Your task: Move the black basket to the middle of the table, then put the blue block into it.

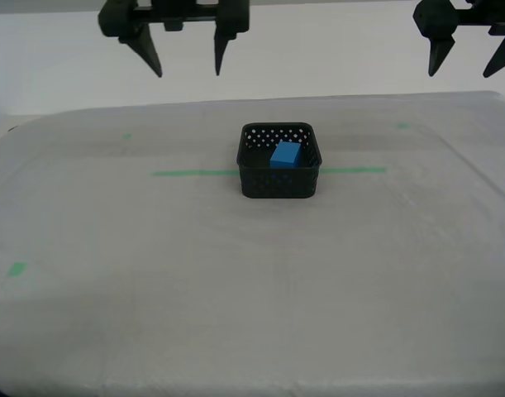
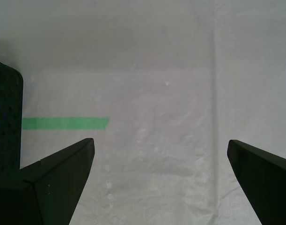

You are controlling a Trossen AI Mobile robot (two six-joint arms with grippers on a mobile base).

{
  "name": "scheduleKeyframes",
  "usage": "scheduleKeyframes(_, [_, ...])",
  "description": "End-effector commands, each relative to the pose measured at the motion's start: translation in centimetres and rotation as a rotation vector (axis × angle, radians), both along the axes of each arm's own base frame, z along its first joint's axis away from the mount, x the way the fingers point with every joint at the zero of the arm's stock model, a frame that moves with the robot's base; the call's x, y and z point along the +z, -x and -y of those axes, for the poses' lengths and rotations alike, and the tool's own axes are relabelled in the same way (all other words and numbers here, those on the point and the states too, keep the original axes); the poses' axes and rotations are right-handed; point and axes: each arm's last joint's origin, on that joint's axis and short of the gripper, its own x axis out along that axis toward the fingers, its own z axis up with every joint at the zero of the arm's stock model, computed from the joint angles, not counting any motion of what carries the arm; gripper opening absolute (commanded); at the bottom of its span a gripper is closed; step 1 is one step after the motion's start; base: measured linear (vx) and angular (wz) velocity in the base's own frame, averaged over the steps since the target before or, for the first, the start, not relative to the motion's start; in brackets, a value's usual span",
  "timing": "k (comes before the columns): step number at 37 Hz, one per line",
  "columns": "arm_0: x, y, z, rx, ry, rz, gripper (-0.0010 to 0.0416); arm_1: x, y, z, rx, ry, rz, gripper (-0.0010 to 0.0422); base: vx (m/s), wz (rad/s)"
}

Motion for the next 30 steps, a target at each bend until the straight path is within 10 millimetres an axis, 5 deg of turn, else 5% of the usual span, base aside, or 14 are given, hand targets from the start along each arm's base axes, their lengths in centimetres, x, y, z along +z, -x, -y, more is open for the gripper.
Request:
scheduleKeyframes(1, [0.0, 0.0, 0.0, 0.001, -0.001, 0.004, 0.0398, -0.3, 0.4, -1.7, 0.039, -0.003, -0.010, 0.0401, 0.000, 0.000])
scheduleKeyframes(14, [0.1, -0.1, 0.0, 0.001, -0.001, 0.012, 0.0398, -2.1, 0.1, -5.5, 0.064, 0.036, -0.039, 0.0401, 0.000, 0.000])
scheduleKeyframes(30, [0.1, -0.1, 0.0, 0.001, -0.002, 0.014, 0.0398, -2.1, -0.8, -6.3, 0.035, 0.033, 0.031, 0.0400, 0.000, 0.000])
